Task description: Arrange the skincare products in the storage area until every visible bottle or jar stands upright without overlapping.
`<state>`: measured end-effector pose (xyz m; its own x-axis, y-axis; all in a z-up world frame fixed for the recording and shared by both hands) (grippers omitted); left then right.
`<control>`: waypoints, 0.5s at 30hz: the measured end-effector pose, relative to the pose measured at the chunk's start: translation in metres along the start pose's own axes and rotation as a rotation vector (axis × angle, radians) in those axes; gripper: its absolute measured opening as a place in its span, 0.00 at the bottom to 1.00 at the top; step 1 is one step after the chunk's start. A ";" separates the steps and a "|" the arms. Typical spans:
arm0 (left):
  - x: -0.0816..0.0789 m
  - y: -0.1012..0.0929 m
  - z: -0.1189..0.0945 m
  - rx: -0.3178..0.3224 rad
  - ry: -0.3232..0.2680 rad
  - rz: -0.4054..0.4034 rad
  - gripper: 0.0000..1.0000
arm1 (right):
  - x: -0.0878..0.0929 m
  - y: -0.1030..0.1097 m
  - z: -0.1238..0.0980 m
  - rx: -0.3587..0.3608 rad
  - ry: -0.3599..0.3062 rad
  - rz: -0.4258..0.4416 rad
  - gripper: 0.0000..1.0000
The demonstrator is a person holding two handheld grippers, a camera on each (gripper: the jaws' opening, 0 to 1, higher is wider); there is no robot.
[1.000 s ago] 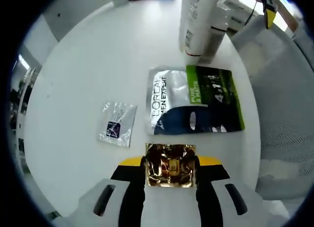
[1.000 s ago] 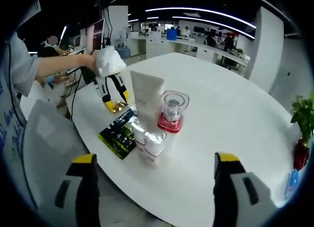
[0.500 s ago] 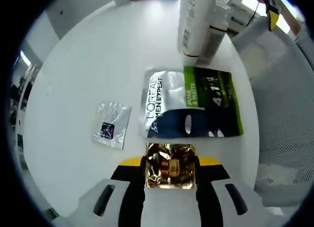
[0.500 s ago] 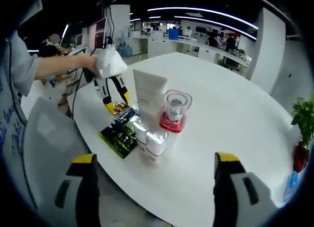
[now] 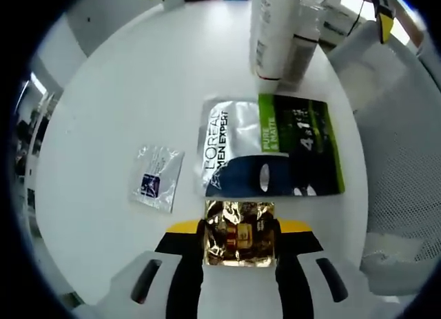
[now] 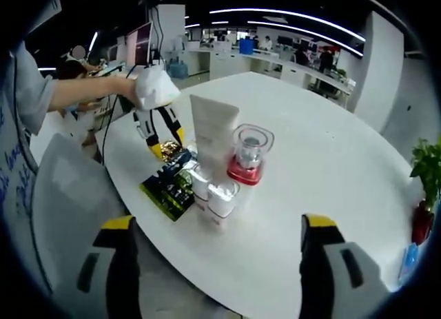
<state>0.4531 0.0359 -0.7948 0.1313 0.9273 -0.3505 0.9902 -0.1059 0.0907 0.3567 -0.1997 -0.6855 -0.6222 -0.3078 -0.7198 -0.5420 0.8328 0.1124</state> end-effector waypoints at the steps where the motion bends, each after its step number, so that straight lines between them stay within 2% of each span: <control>1: 0.000 0.000 0.000 -0.002 -0.002 -0.002 0.37 | 0.000 0.000 0.000 0.001 0.000 0.000 0.99; 9: -0.001 0.000 -0.001 -0.031 0.005 0.013 0.41 | 0.002 -0.001 -0.002 0.007 -0.001 0.001 0.99; 15: 0.001 -0.001 -0.003 -0.037 0.024 0.048 0.49 | 0.004 -0.001 -0.003 0.012 0.000 0.006 0.99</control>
<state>0.4524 0.0376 -0.7924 0.1770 0.9299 -0.3225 0.9803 -0.1374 0.1418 0.3526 -0.2037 -0.6865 -0.6256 -0.3029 -0.7190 -0.5317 0.8399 0.1088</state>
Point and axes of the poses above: the point that each gripper's makers call its tool centre point, and the gripper's own axes: z roughly forward along the fingers, y roughly to its left, x roughly out of its underside, the point moved 4 cm from there along -z, roughly backward along the fingers, and after that the axes turned 14 degrees about z, right-handed, at the moved point
